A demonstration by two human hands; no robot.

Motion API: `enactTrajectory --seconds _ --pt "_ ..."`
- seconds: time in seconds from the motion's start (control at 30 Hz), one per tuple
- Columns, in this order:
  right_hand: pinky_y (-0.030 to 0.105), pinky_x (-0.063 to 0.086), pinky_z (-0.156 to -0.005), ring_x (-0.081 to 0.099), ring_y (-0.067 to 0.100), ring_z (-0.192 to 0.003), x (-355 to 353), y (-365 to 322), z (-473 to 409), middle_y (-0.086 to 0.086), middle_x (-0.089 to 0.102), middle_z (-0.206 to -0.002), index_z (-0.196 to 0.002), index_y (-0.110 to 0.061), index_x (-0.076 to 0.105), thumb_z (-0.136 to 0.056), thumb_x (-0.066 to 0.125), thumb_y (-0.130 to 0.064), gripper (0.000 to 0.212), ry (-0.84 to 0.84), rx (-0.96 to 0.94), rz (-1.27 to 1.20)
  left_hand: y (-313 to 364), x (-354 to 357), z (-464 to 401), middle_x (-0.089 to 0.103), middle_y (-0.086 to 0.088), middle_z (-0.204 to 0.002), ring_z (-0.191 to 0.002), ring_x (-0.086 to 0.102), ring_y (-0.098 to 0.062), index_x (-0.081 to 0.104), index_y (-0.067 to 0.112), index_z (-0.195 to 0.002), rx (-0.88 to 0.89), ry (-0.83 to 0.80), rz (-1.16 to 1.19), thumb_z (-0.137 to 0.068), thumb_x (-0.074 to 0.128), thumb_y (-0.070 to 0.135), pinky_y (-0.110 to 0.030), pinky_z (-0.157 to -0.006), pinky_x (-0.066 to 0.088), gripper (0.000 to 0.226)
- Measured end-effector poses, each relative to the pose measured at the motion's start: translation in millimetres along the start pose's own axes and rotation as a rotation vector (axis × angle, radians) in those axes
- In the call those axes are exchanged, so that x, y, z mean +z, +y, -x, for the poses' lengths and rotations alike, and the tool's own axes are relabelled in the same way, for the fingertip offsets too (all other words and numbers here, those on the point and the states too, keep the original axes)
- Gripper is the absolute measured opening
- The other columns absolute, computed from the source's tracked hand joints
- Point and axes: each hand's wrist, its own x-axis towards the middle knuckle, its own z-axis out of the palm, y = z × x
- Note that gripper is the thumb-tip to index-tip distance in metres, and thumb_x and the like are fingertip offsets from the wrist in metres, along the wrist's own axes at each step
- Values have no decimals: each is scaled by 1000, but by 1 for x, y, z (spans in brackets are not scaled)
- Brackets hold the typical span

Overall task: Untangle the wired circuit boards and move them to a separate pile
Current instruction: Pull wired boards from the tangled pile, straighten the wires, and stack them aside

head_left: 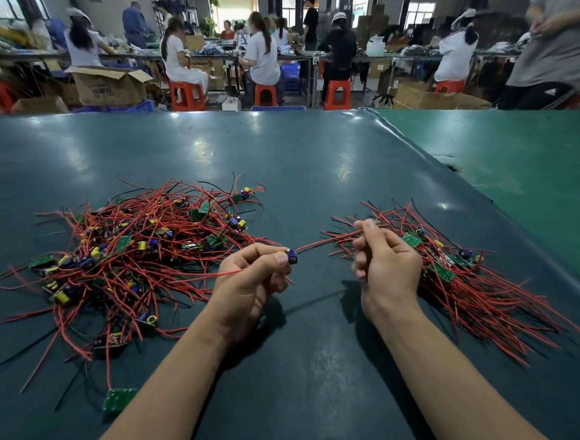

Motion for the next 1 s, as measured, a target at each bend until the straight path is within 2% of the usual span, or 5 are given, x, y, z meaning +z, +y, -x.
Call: enactTrajectory --seconds 0.27,0.4,0.53,0.67,1.0 --pt "21 31 -38 43 12 -41 -8 -4 -6 -2 52 -57 -82 -12 59 -102 51 -19 22 166 -152 91 8 -9 -6 64 -4 -72 -54 52 -8 64 6 -94 174 304 207 -83 62 0 -17 -53 43 12" --pt "27 46 -59 55 12 -69 0 5 19 1 60 -85 -99 -16 67 -95 62 -22 9 -176 -675 609 -5 -4 -1 68 3 -76 -61 59 -6 72 12 -90 513 471 -537 -83 76 9 -16 -62 49 9" --pt "25 53 -66 64 16 -83 7 17 35 4 62 -102 -129 -8 60 -86 70 -26 47 -637 -666 722 -8 -6 6 66 -2 -86 -72 59 -6 71 7 -101 859 323 -1019 -77 78 -2 -18 -69 51 27" --pt "39 59 -64 66 19 -83 8 18 33 2 63 -95 -111 0 71 -91 64 -15 26 -584 -735 603 -9 -5 5 62 -13 -89 -81 59 -22 74 2 -98 974 237 -1248 -71 81 -3 -26 -74 49 29" --pt "19 52 -50 65 13 -54 16 6 29 6 69 -67 -87 -2 66 -76 72 -14 18 -312 297 -150 -12 -4 0 71 -2 -100 -93 64 -18 72 6 -102 1001 244 -1229 -80 78 11 -36 -86 49 23"
